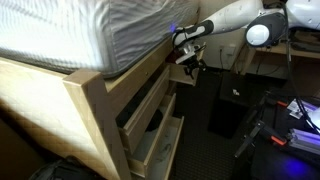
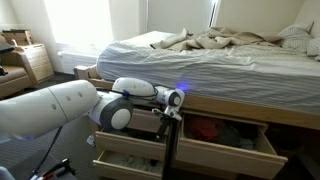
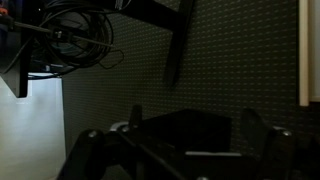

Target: Open both topmost drawers fully

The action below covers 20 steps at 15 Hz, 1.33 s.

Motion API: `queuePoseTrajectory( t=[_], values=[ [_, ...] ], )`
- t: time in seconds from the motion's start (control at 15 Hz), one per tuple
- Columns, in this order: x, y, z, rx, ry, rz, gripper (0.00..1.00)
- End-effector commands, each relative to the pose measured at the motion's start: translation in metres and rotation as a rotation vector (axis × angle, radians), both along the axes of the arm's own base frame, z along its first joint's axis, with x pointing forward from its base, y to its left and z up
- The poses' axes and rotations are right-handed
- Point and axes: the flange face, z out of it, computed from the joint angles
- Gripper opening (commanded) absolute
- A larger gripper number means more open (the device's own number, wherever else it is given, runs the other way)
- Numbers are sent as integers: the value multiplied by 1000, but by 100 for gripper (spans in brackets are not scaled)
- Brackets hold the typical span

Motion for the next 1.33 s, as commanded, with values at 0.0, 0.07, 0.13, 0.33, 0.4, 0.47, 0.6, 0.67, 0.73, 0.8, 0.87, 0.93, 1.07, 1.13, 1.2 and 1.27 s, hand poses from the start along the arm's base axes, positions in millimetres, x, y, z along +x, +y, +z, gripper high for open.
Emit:
queuePoseTrajectory(
  t=[0.0, 0.07, 0.13, 0.33, 0.4, 0.47, 0.6, 0.67, 0.73, 0.8, 0.87, 0.93, 1.07, 1.13, 1.2, 1.27],
  values=[
    [-4, 1, -8, -22, 20, -2, 100],
    [-8, 5, -17, -35, 35, -2, 100],
    [-10, 8, -22, -42, 43, 1, 100],
    [7, 4, -28, -60, -118, -11, 100],
    [10, 0, -35, -68, -175, -3, 100],
    [15, -3, -42, -70, -239, 1, 100],
    [25, -12, -55, -77, -364, 10, 100],
    [28, -16, -60, -83, -423, 14, 100],
    [31, -19, -64, -91, -480, 18, 100],
    [33, -23, -68, -98, -538, 15, 100],
    [32, -27, -71, -98, -592, 3, 100],
    [32, -30, -75, -100, -650, -4, 100],
    [33, -37, -84, -102, -763, 3, 100],
    [32, -39, -87, -97, -816, 13, 100],
    [26, -36, -88, -82, -856, 75, 100],
    [14, -31, -93, -66, -865, 158, 100]
  ],
)
